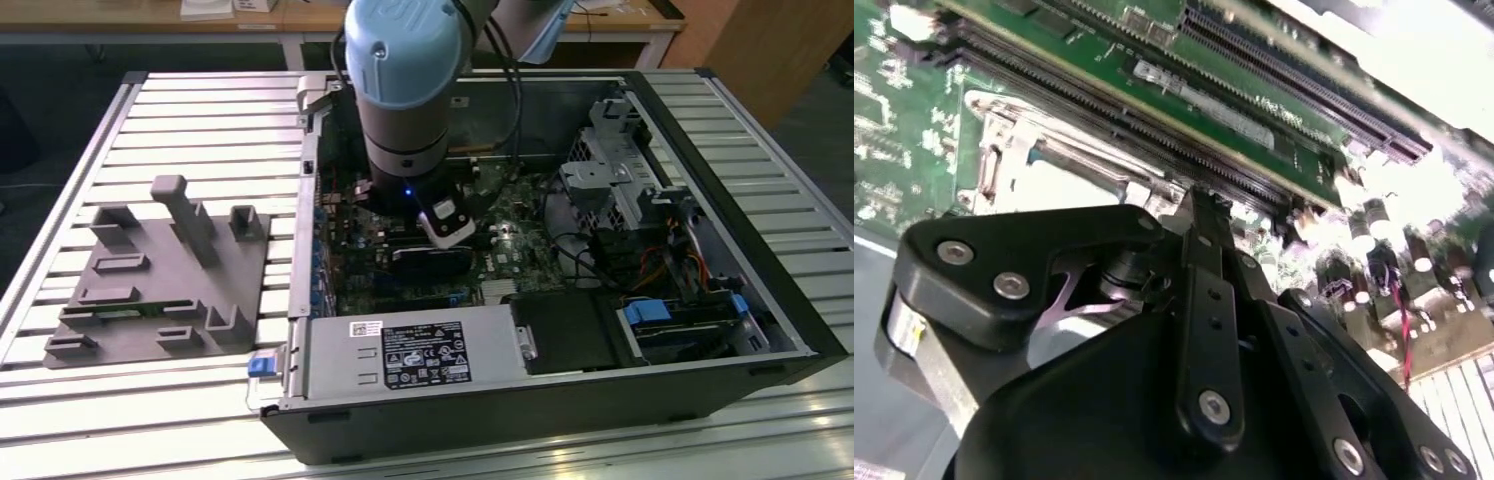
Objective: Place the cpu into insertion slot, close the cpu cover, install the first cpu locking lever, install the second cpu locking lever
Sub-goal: 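Install the second cpu locking lever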
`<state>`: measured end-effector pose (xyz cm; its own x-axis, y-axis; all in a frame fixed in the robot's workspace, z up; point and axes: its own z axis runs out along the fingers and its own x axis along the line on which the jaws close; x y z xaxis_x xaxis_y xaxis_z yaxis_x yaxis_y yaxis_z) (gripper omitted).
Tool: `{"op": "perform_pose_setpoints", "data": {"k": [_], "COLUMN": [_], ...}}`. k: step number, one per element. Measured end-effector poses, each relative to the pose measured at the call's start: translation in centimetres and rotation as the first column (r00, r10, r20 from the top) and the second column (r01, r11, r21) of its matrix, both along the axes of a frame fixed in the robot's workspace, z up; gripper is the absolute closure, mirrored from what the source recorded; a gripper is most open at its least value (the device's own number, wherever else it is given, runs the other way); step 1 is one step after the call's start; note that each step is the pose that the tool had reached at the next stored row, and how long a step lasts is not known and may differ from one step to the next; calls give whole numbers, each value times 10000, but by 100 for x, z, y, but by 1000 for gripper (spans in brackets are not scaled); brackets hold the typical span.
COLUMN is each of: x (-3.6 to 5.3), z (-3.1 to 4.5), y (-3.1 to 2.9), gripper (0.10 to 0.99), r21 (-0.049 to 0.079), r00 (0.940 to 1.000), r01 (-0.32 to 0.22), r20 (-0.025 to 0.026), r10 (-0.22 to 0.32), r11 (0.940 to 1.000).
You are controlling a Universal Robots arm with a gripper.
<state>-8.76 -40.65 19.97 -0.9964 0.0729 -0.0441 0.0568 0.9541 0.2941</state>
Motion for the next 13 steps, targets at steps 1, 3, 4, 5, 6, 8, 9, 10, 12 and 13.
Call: {"op": "perform_pose_setpoints", "data": {"k": [1, 3, 4, 5, 6, 8, 9, 10, 12, 13], "x": [0, 0, 1, 2, 3, 5, 6, 8, 11, 12], "z": [26, 60, 66, 67, 68, 69, 69, 69, 69, 69], "y": [0, 0, -2, -5, -11, -29, -41, -53, -77, -88], "gripper": [980, 980, 980, 980, 980, 980, 980, 980, 980, 980], "r21": [0, -1, 0, 2, 1, -1, -1, -1, -1, -2], "r00": [10000, 10000, 10000, 10000, 10000, 10000, 10000, 10000, 10000, 10000], "r01": [0, 0, 0, -1, 0, 0, 0, 0, 0, 0], "r20": [0, -1, -1, 0, 0, 0, -1, -1, -1, -2], "r10": [0, 0, 0, 1, 0, 0, 0, 0, 0, 0], "r11": [10000, 10000, 10000, 10000, 10000, 10000, 10000, 10000, 10000, 10000]}}
